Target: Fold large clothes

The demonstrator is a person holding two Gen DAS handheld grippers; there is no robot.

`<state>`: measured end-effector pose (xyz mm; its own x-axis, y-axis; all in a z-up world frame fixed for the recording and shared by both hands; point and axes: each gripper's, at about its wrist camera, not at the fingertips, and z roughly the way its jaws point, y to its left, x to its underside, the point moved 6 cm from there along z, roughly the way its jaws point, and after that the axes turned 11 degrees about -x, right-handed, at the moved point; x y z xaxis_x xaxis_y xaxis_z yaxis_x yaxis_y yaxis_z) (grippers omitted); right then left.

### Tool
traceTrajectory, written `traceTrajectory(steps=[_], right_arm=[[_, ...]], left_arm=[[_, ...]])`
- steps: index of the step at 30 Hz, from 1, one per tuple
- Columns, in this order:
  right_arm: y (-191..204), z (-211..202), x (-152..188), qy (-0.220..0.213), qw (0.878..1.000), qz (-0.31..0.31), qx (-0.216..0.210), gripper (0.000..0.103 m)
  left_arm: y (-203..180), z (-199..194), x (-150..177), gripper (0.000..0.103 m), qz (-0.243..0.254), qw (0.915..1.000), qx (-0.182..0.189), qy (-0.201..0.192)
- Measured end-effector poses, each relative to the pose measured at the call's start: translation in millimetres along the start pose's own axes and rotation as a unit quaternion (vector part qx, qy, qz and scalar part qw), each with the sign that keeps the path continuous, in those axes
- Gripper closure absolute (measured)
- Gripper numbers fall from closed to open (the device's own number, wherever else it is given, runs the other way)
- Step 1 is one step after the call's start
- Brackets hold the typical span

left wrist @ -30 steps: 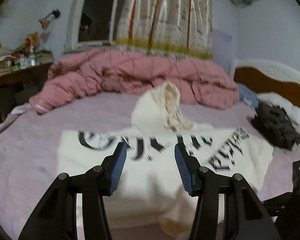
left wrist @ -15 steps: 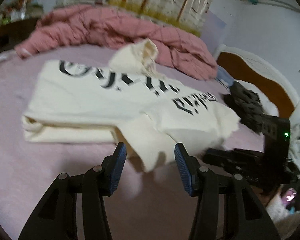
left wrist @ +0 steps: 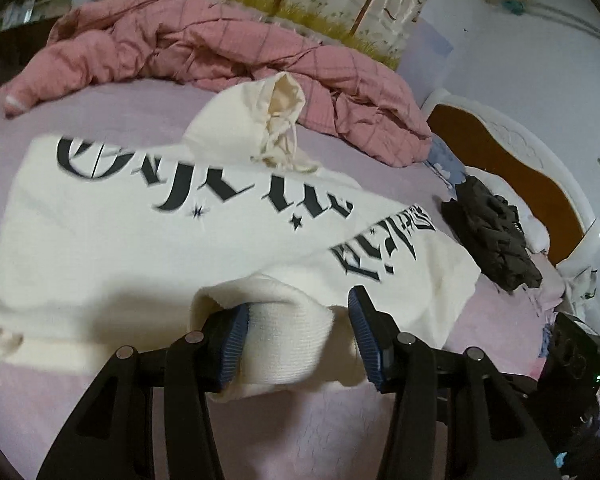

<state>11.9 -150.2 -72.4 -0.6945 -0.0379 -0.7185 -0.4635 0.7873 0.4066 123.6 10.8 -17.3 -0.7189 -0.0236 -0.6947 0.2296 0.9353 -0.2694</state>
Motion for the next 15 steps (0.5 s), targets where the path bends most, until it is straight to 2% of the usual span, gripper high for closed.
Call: traceTrajectory(steps=[3, 4, 6, 8, 10, 13, 15], right_arm=[[-6, 0, -12, -0.012, 1.0, 0.007, 0.017, 0.078], [-8, 2, -16, -0.014, 1.0, 0.009, 0.024, 0.078], [-8, 4, -20, -0.016, 0.999, 0.009, 0.029, 0.078], [-9, 7, -22, -0.018, 0.999, 0.017, 0.025, 0.078], [-9, 9, -23, -0.016, 1.0, 0.019, 0.02, 0.078], [-10, 12, -22, -0.014, 1.0, 0.017, 0.017, 0.078], [-10, 13, -21, -0.013, 1.0, 0.017, 0.014, 0.078]], left_arm=[[10, 14, 0, 0.055, -0.036, 0.9989, -0.004, 0.03], [16, 18, 2, 0.055, -0.055, 0.9976, 0.006, 0.042], [19, 19, 13, 0.055, -0.074, 0.993, 0.059, 0.07], [15, 8, 26, 0.055, -0.054, 0.991, 0.094, 0.079], [7, -6, 42, 0.047, -0.021, 0.9901, 0.112, 0.081], [-5, -24, 64, 0.046, 0.021, 0.9842, 0.148, 0.095], [-13, -29, 76, 0.045, 0.043, 0.9819, 0.152, 0.104]])
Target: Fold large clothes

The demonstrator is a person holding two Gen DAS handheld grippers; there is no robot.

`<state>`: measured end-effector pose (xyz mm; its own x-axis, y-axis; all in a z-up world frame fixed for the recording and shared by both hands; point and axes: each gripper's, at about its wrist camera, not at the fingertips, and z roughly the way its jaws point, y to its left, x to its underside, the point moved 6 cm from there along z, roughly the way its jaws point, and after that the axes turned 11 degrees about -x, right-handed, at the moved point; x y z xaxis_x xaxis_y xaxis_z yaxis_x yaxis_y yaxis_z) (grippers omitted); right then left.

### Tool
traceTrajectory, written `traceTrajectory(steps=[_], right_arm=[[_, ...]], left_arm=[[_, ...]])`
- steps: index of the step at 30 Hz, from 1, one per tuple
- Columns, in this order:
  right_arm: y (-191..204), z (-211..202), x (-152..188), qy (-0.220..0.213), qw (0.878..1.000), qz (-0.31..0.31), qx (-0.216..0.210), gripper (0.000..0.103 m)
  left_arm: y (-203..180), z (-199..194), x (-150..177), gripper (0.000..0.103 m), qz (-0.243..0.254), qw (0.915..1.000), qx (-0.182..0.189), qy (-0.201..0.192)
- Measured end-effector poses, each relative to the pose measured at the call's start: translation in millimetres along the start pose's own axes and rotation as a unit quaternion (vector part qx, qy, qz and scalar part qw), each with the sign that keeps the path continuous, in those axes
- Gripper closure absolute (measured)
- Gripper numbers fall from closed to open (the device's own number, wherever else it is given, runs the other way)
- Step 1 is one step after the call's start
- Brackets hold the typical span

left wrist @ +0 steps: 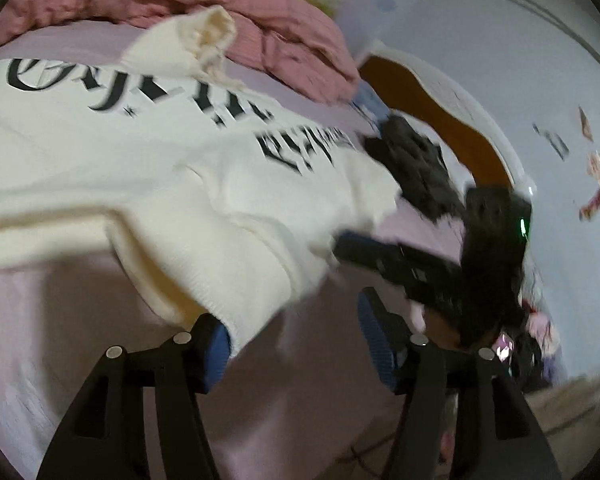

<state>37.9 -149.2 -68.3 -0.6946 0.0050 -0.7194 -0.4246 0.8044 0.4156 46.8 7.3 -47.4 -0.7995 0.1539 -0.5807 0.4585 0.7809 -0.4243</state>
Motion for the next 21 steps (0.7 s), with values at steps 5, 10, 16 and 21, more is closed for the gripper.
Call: traceTrajectory(steps=[5, 10, 16, 21], right_arm=[[8, 2, 2, 0.004, 1.0, -0.008, -0.001, 0.075], [12, -6, 4, 0.0, 1.0, -0.02, 0.001, 0.073], [1, -12, 5, -0.007, 1.0, -0.008, 0.012, 0.069], [-11, -21, 9, -0.007, 1.0, 0.007, 0.021, 0.069]], left_arm=[[-6, 13, 8, 0.044, 0.028, 0.9978, -0.059, -0.006], [-9, 24, 12, 0.042, 0.063, 0.99, -0.125, -0.017], [0, 35, -2, 0.055, -0.011, 0.9965, -0.076, -0.033], [7, 34, 8, 0.084, -0.024, 0.9946, -0.1, 0.016]])
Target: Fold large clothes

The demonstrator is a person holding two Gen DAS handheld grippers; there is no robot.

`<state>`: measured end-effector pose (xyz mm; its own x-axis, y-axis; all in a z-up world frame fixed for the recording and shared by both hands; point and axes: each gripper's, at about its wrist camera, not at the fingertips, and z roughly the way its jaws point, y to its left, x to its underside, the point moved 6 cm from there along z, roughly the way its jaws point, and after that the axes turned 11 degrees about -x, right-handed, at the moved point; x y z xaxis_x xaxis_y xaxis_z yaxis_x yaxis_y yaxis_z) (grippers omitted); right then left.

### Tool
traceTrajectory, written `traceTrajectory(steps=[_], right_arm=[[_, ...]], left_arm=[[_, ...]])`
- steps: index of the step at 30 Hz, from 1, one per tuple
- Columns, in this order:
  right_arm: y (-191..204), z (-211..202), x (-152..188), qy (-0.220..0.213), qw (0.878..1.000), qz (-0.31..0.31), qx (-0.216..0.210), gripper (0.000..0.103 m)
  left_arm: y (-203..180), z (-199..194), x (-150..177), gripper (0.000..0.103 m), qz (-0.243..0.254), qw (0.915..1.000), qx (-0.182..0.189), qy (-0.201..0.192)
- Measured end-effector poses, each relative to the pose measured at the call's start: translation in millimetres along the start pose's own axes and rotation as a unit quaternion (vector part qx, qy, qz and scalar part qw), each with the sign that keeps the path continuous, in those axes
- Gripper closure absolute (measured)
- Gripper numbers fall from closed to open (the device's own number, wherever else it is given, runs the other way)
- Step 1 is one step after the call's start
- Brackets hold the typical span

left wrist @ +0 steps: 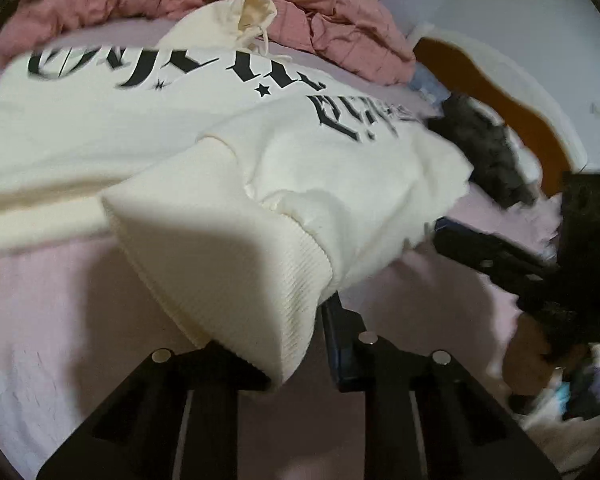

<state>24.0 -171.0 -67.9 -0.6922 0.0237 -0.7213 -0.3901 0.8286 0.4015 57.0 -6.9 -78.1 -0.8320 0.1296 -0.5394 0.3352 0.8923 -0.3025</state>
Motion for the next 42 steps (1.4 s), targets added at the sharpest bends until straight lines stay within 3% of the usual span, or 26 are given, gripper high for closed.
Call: traceTrajectory(steps=[3, 6, 9, 11, 13, 15, 18, 20, 23, 24, 25, 26, 27, 29, 32, 34, 39, 42], right_arm=[[-9, -6, 1, 0.002, 1.0, -0.001, 0.012, 0.066], [-19, -7, 1, 0.002, 1.0, 0.007, 0.016, 0.062], [-24, -7, 1, 0.002, 1.0, 0.015, 0.016, 0.062], [-24, -9, 3, 0.001, 1.0, 0.015, 0.015, 0.062], [-24, -11, 4, 0.0, 1.0, 0.01, 0.017, 0.061], [-24, -12, 5, -0.002, 1.0, 0.003, 0.021, 0.059], [-24, -10, 7, -0.001, 1.0, 0.009, 0.016, 0.059], [-23, -9, 10, 0.001, 1.0, 0.015, 0.012, 0.059], [-21, -11, 11, -0.001, 1.0, 0.005, 0.02, 0.059], [-20, -12, 11, -0.003, 1.0, 0.0, 0.026, 0.059], [-20, -15, 11, -0.007, 0.999, -0.007, 0.032, 0.059], [-21, -18, 11, -0.009, 0.999, -0.011, 0.035, 0.059], [-23, -21, 10, -0.014, 0.999, -0.014, 0.038, 0.059], [-29, -26, 9, -0.021, 0.999, -0.009, 0.044, 0.058], [-43, -32, 5, -0.03, 0.998, 0.011, 0.053, 0.058], [-49, -37, 1, -0.039, 0.997, 0.023, 0.059, 0.058], [-55, -61, -30, -0.069, 0.994, 0.021, 0.077, 0.057], [-64, -77, -58, -0.089, 0.988, 0.005, 0.123, 0.052]], left_arm=[[3, -9, 11, 0.083, -0.027, 0.9977, 0.052, 0.034], [16, -8, 19, 0.08, -0.068, 0.9956, 0.045, 0.047], [22, -16, 24, 0.079, -0.09, 0.9939, 0.053, 0.035], [19, -28, 26, 0.068, -0.068, 0.9973, 0.023, 0.011], [18, -46, 24, 0.048, -0.041, 0.998, -0.036, -0.033], [20, -59, 16, 0.046, -0.034, 0.9961, -0.054, -0.062], [29, -59, 2, 0.045, -0.06, 0.9958, -0.024, -0.065], [35, -46, -7, 0.045, -0.08, 0.9954, 0.017, -0.051], [51, -15, -17, 0.047, -0.138, 0.9897, 0.034, -0.018], [58, -8, -18, 0.058, -0.152, 0.9878, 0.032, -0.011], [60, -2, -20, 0.088, -0.16, 0.9868, 0.022, -0.011], [61, 0, -22, 0.103, -0.154, 0.9879, 0.008, -0.016], [55, -2, -25, 0.102, -0.137, 0.9902, 0.0, -0.025], [37, -25, -38, 0.102, -0.085, 0.9915, -0.045, -0.087], [5, -67, -68, 0.102, -0.007, 0.9813, -0.09, -0.17], [-7, -88, -95, 0.102, 0.028, 0.9712, -0.125, -0.201], [-15, -116, -163, 0.102, 0.066, 0.9542, -0.172, -0.235], [-3, -110, -193, 0.102, 0.072, 0.954, -0.194, -0.217]])
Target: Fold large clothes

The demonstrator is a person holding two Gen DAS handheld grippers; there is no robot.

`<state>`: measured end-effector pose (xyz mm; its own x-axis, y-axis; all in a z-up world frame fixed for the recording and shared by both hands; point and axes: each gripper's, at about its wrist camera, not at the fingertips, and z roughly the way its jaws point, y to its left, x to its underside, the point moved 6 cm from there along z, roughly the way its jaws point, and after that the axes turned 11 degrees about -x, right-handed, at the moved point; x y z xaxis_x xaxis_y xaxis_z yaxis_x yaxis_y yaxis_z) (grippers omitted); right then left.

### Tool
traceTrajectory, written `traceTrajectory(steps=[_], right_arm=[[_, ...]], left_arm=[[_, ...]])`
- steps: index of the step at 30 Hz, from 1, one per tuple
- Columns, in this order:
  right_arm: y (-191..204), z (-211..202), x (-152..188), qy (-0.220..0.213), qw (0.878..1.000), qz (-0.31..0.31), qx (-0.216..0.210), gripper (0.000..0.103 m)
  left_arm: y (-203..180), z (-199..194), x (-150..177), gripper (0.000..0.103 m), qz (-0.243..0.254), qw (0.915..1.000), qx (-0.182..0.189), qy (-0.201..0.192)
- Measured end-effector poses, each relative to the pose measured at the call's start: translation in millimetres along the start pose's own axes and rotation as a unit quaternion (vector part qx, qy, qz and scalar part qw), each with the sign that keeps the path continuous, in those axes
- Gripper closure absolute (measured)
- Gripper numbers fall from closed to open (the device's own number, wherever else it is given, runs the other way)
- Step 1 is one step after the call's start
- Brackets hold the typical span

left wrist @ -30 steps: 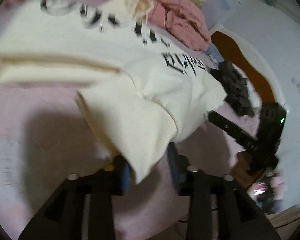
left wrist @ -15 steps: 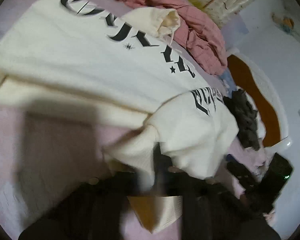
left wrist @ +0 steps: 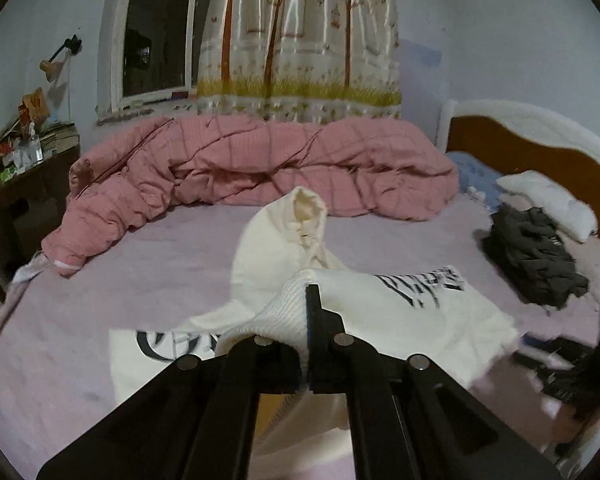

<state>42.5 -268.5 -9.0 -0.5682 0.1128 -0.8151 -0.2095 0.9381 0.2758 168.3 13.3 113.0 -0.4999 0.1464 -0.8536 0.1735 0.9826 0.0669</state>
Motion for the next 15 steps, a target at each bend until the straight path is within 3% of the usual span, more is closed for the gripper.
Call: traceTrajectory(steps=[5, 8, 11, 15], right_arm=[[-24, 7, -36, -0.015, 0.998, -0.02, 0.064, 0.052], [-52, -1, -45, -0.043, 0.992, 0.032, 0.116, 0.052], [-71, -11, -45, -0.058, 0.991, 0.083, 0.088, 0.052], [-74, -6, -39, -0.048, 0.993, 0.061, 0.087, 0.052]], left_arm=[[29, 54, 8, 0.102, -0.005, 0.9971, -0.037, 0.067], [50, 72, 20, 0.102, -0.011, 0.9939, -0.063, 0.089], [70, 76, 30, 0.102, -0.008, 0.9913, -0.085, 0.1], [92, 82, 35, 0.102, -0.013, 0.988, -0.103, 0.114]])
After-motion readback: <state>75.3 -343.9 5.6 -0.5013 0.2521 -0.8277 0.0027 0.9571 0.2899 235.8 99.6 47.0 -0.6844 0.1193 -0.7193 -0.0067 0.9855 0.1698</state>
